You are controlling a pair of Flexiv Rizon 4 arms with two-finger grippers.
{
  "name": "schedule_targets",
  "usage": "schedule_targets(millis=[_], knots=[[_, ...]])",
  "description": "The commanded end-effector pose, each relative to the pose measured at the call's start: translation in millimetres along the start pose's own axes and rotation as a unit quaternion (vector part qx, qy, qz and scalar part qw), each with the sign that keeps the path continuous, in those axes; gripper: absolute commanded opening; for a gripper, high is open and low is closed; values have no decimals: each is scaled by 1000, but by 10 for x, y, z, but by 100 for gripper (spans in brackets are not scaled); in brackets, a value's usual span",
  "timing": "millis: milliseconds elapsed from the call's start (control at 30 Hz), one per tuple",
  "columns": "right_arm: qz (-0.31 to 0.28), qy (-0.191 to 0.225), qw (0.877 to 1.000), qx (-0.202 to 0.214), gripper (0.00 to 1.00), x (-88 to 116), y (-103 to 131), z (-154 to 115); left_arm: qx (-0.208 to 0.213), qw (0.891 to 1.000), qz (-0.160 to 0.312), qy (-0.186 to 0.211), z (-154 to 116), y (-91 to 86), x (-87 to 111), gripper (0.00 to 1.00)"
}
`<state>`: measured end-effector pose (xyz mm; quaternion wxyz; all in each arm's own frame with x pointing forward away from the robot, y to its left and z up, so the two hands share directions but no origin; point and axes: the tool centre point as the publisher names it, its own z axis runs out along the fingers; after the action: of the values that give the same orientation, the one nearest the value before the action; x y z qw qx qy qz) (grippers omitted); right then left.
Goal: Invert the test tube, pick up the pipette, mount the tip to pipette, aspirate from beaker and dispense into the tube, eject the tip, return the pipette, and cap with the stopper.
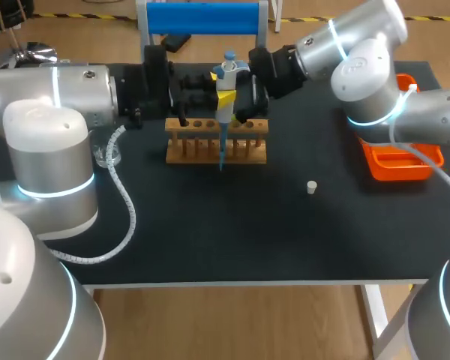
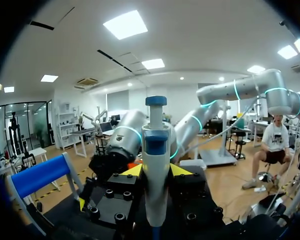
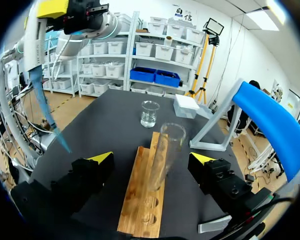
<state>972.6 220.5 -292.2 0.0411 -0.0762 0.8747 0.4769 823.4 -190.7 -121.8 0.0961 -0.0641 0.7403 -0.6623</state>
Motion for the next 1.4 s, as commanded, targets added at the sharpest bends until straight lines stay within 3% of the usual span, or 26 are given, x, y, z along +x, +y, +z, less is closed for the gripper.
schedule_targets(millis=[33,367,733,1167,1400], knots=[[-1,-6,1000,-1,100,149,-19,-258,1,1000,1,-3,9,3,9,0],[7,-24,999,-31,100,466,-124,-858,1,1000,1,-3,9,3,9,0],[-4,-23,993,-112,100,904,97,-1347,1,1000,1,-3,9,3,9,0],[-23,-26,984,-173,100,1170,430,-1369,1,1000,1,-3,9,3,9,0],[-15,1,976,-215,100,1276,661,-1266,1,1000,1,-3,9,3,9,0]])
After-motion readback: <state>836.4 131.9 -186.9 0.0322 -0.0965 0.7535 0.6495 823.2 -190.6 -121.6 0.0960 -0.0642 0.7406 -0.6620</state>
